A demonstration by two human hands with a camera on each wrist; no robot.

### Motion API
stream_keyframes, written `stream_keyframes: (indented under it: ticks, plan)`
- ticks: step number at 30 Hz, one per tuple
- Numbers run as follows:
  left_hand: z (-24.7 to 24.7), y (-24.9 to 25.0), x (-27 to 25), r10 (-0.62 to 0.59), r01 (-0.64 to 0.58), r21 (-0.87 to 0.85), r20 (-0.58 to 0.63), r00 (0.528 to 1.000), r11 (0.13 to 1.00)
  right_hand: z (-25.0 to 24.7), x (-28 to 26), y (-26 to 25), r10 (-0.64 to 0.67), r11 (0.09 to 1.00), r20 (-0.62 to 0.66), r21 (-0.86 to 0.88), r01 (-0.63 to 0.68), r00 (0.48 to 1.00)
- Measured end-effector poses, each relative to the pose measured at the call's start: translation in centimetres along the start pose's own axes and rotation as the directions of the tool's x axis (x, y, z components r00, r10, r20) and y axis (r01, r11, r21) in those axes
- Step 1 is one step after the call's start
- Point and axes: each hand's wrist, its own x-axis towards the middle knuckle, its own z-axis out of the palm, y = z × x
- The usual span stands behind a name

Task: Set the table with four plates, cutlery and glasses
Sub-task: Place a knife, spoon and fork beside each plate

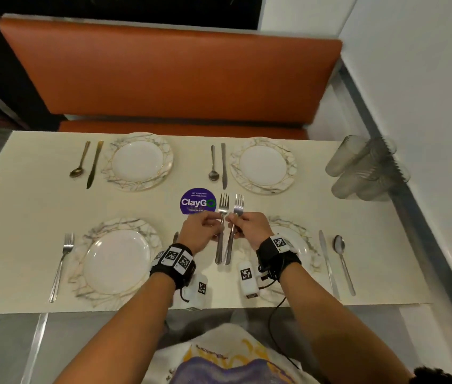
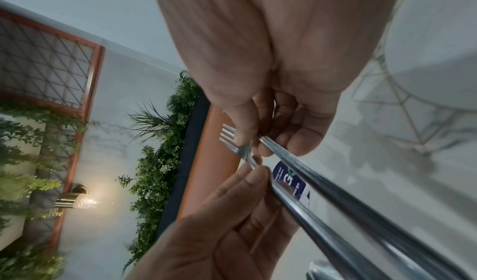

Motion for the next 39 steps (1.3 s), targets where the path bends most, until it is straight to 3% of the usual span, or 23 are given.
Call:
stream_keyframes:
  ticks: [5,10,16,39]
  plan:
    - [2.5,-2.6,-0.2,-0.143,0.145,0.017,-0.090,0.986,0.989,-3.0,0.1,1.3,0.047,0.999,0.033,-0.028,-0.046,0.998]
    - [4.5,-5.5,-0.3,-0.245,0.263,0.155,-0.123,0.962,0.952,-5.5,-0.2,2.8,0.064,0.997,0.044,-0.056,-0.061,0.997]
    - [6.3,-5.9,-0.8,-0.257,0.297,0.329,-0.161,0.953,0.896,-7.3,-0.8,4.8,0.085,0.993,0.026,-0.089,-0.082,0.996]
    - [7.4,-6.8,-1.8,-0.236,0.308,0.308,-0.249,0.939,0.900,-8.4,-0.7,6.3,0.090,0.992,0.018,-0.090,-0.088,0.996]
